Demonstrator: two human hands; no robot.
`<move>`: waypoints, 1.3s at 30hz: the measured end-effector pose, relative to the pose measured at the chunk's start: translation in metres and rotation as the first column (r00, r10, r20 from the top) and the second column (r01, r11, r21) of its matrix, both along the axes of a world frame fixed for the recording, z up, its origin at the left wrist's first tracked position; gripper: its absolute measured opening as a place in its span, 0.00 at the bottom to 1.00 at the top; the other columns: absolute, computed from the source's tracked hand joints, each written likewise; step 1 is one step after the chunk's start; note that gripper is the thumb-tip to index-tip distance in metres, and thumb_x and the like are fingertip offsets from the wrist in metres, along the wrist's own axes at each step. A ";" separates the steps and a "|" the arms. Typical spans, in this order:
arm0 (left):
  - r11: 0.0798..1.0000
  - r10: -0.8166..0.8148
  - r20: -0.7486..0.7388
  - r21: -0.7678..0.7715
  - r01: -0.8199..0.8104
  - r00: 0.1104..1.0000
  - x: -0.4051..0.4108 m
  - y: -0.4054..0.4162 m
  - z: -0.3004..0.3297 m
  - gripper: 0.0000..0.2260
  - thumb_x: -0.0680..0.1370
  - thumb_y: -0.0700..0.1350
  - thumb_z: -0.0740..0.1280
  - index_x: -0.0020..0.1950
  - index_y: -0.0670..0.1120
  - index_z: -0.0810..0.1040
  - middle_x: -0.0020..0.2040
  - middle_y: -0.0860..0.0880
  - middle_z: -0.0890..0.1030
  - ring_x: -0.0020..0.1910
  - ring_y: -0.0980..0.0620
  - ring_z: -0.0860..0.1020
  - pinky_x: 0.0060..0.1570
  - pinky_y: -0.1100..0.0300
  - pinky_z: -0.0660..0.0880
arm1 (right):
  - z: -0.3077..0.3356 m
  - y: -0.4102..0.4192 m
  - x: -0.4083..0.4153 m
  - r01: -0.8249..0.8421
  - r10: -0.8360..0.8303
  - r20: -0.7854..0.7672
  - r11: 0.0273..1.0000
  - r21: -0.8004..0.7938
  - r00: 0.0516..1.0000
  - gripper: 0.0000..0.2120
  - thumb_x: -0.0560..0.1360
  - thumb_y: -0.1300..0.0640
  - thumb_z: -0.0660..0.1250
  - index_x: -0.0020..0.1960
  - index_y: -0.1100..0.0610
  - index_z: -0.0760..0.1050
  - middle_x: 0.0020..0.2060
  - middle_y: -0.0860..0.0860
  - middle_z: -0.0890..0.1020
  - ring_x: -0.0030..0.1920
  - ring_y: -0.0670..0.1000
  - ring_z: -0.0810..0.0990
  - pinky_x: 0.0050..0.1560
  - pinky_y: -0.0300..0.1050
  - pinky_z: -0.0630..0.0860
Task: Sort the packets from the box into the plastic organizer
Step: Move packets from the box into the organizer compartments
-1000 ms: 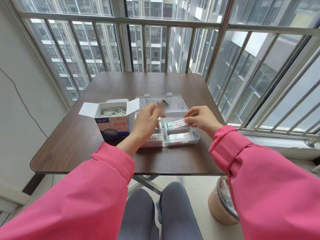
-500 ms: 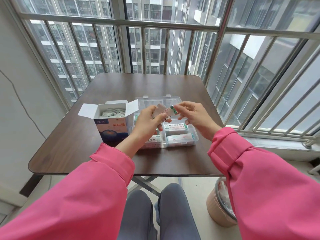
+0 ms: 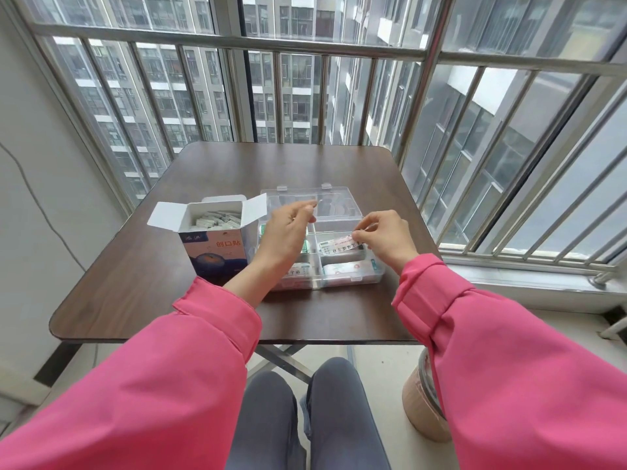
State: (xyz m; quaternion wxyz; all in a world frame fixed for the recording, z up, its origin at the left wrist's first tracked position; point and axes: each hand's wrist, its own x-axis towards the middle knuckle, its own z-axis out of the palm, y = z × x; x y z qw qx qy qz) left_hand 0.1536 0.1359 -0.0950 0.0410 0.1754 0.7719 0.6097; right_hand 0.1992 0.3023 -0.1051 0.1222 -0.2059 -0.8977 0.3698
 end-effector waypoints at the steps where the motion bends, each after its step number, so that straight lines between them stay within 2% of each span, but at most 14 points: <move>1: 1.000 -0.016 -0.012 -0.019 0.016 1.000 0.001 0.000 0.000 0.12 0.80 0.43 0.60 0.60 0.42 0.79 0.46 0.52 0.78 0.45 0.56 0.74 0.55 0.56 0.70 | 0.000 -0.001 0.000 -0.009 0.008 0.021 1.000 0.023 1.000 0.01 0.69 0.62 0.71 0.40 0.58 0.81 0.36 0.54 0.81 0.41 0.50 0.78 0.45 0.41 0.73; 5: 0.996 -0.045 -0.073 -0.086 0.038 0.996 0.001 -0.001 -0.003 0.13 0.79 0.41 0.63 0.64 0.43 0.76 0.59 0.47 0.78 0.60 0.53 0.74 0.64 0.59 0.68 | -0.003 -0.005 -0.001 -0.050 0.040 0.072 0.988 0.149 0.997 0.02 0.68 0.60 0.72 0.39 0.54 0.81 0.38 0.52 0.80 0.47 0.54 0.80 0.48 0.44 0.75; 8: 0.990 -0.060 -0.123 -0.134 0.043 0.991 0.000 -0.002 -0.004 0.15 0.77 0.40 0.66 0.64 0.43 0.76 0.61 0.46 0.78 0.63 0.52 0.73 0.66 0.59 0.67 | -0.005 -0.005 -0.001 -0.082 0.049 0.123 0.955 0.284 0.991 0.05 0.69 0.57 0.72 0.45 0.54 0.82 0.48 0.54 0.78 0.54 0.54 0.77 0.51 0.46 0.73; 10: 0.986 -0.075 -0.149 -0.157 0.051 0.986 0.000 -0.002 -0.003 0.16 0.76 0.39 0.68 0.65 0.42 0.75 0.61 0.45 0.78 0.63 0.52 0.74 0.65 0.62 0.66 | -0.003 -0.004 -0.001 -0.088 0.054 0.113 0.940 0.328 0.992 0.07 0.70 0.55 0.72 0.47 0.54 0.82 0.51 0.55 0.77 0.55 0.53 0.75 0.53 0.46 0.72; 12: 0.980 -0.099 -0.187 -0.186 0.063 0.977 0.001 -0.002 -0.003 0.17 0.76 0.38 0.68 0.65 0.41 0.75 0.61 0.45 0.78 0.60 0.54 0.74 0.60 0.72 0.65 | 0.003 -0.006 -0.001 -0.078 0.079 0.005 0.977 0.196 0.997 0.07 0.72 0.53 0.70 0.47 0.55 0.82 0.45 0.53 0.79 0.48 0.51 0.78 0.48 0.43 0.72; 14: 0.971 -0.121 -0.222 -0.231 0.068 0.967 0.002 -0.001 -0.003 0.18 0.75 0.38 0.69 0.64 0.41 0.76 0.60 0.45 0.78 0.58 0.55 0.74 0.55 0.78 0.64 | 0.015 -0.012 0.002 -0.137 0.121 -0.102 0.975 -0.174 0.987 0.09 0.75 0.52 0.67 0.45 0.56 0.81 0.37 0.51 0.80 0.37 0.48 0.77 0.36 0.39 0.71; 15: 0.965 -0.137 -0.228 -0.252 0.078 0.964 0.003 0.000 -0.002 0.18 0.75 0.38 0.70 0.64 0.42 0.76 0.60 0.45 0.79 0.59 0.54 0.75 0.55 0.76 0.65 | 0.020 -0.014 0.005 -0.185 0.145 -0.141 0.926 -0.330 0.979 0.07 0.76 0.53 0.67 0.44 0.56 0.80 0.35 0.50 0.80 0.32 0.45 0.76 0.30 0.36 0.69; 17: 0.957 -0.172 -0.218 -0.267 0.111 0.961 0.006 0.003 -0.001 0.19 0.74 0.39 0.71 0.64 0.42 0.76 0.58 0.46 0.79 0.59 0.52 0.76 0.57 0.69 0.67 | 0.026 -0.015 0.008 -0.261 0.204 -0.174 0.865 -0.430 0.963 0.03 0.73 0.60 0.70 0.46 0.58 0.79 0.32 0.51 0.79 0.27 0.41 0.74 0.25 0.32 0.66; 20: 0.949 -0.150 -0.210 -0.306 0.080 0.966 0.007 0.007 0.000 0.19 0.74 0.40 0.71 0.64 0.42 0.74 0.53 0.49 0.77 0.54 0.54 0.75 0.55 0.68 0.67 | 0.024 -0.010 0.006 -0.196 0.131 -0.180 0.892 -0.407 0.975 0.06 0.71 0.66 0.71 0.47 0.62 0.79 0.32 0.54 0.80 0.25 0.40 0.75 0.26 0.29 0.66; 23: 0.929 -0.100 -0.212 -0.371 0.015 0.972 0.002 0.009 -0.003 0.14 0.75 0.38 0.69 0.60 0.42 0.76 0.52 0.46 0.78 0.46 0.53 0.75 0.48 0.68 0.67 | 0.014 -0.001 0.000 -0.054 0.008 -0.145 0.945 -0.323 0.989 0.06 0.69 0.64 0.73 0.38 0.55 0.79 0.35 0.56 0.82 0.36 0.49 0.80 0.34 0.38 0.72; 25: 0.886 -0.131 -0.216 -0.464 0.016 0.967 -0.001 0.012 -0.006 0.10 0.75 0.37 0.68 0.56 0.42 0.77 0.52 0.44 0.78 0.44 0.51 0.74 0.46 0.68 0.66 | 0.008 0.005 0.000 0.011 -0.030 -0.086 0.975 -0.220 0.996 0.04 0.69 0.62 0.73 0.38 0.55 0.80 0.37 0.56 0.84 0.41 0.51 0.82 0.42 0.42 0.76; 30: 0.709 -0.216 -0.259 -0.704 -0.031 0.941 -0.003 0.022 -0.010 0.11 0.76 0.42 0.66 0.58 0.46 0.79 0.56 0.43 0.76 0.58 0.43 0.72 0.59 0.52 0.69 | -0.001 0.006 0.002 0.035 -0.035 0.036 0.999 0.000 0.999 0.02 0.68 0.58 0.74 0.40 0.54 0.81 0.40 0.53 0.83 0.46 0.52 0.81 0.50 0.44 0.75; 34: 0.553 -0.246 -0.292 -0.825 -0.114 0.924 0.001 0.025 -0.005 0.13 0.78 0.46 0.61 0.61 0.48 0.78 0.59 0.42 0.72 0.62 0.41 0.66 0.59 0.51 0.65 | -0.002 0.001 0.004 0.005 -0.019 0.112 0.993 0.120 0.993 0.04 0.68 0.55 0.73 0.42 0.52 0.81 0.44 0.51 0.82 0.51 0.53 0.80 0.51 0.47 0.75; 39: 0.474 -0.237 -0.259 -0.872 -0.121 0.936 0.001 0.027 -0.003 0.14 0.77 0.47 0.62 0.60 0.45 0.79 0.60 0.41 0.70 0.62 0.41 0.65 0.59 0.51 0.65 | -0.002 0.000 0.003 -0.052 0.020 0.140 0.973 0.226 0.990 0.07 0.70 0.54 0.72 0.47 0.53 0.82 0.52 0.52 0.81 0.56 0.51 0.77 0.52 0.45 0.72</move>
